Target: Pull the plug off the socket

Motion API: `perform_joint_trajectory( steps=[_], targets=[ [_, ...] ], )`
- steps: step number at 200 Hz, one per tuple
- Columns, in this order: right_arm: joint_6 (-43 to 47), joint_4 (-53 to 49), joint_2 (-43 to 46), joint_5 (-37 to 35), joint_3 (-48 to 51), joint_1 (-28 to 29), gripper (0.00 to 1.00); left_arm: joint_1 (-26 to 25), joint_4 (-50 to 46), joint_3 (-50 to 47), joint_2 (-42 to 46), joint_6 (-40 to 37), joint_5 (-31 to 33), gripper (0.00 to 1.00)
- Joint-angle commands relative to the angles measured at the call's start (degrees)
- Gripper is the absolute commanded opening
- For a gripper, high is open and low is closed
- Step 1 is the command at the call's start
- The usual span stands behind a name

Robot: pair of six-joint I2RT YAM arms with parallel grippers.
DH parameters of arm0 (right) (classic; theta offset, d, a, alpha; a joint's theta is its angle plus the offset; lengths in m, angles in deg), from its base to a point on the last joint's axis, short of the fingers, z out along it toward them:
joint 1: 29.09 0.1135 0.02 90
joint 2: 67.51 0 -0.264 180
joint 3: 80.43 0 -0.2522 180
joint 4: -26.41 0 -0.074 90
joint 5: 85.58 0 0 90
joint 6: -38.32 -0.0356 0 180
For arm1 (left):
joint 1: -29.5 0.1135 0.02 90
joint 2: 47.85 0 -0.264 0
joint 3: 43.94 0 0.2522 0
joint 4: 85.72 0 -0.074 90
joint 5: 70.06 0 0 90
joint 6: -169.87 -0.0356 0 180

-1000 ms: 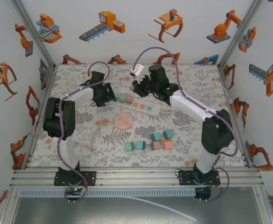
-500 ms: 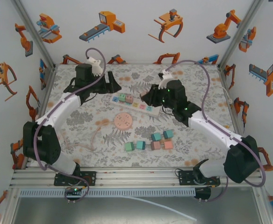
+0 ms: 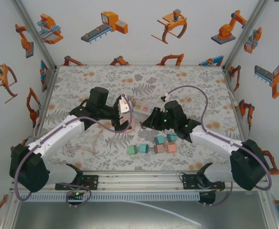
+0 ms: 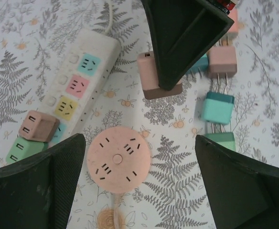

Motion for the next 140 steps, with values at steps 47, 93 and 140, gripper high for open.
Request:
perform_joint_trajectory(
  steps=[47,93,140],
  targets=[
    [-5.47,2.55,-3.53,-5.96,3.63,5.52,0.08,0.01,-8.05,-0.12,0.79,-16.71,-8.92,0.93],
    [-6.51,4.29,-6.78,-7.5,5.77,7.24,0.11,0.01,-9.73,0.97,-0.66,-17.06,-9.84,0.93],
    [-5.44,6.25,-7.43,-9.51,8.36,7.3,0.18,0.05,-9.22,0.96,-1.17,-16.62,-9.31,0.93]
  ],
)
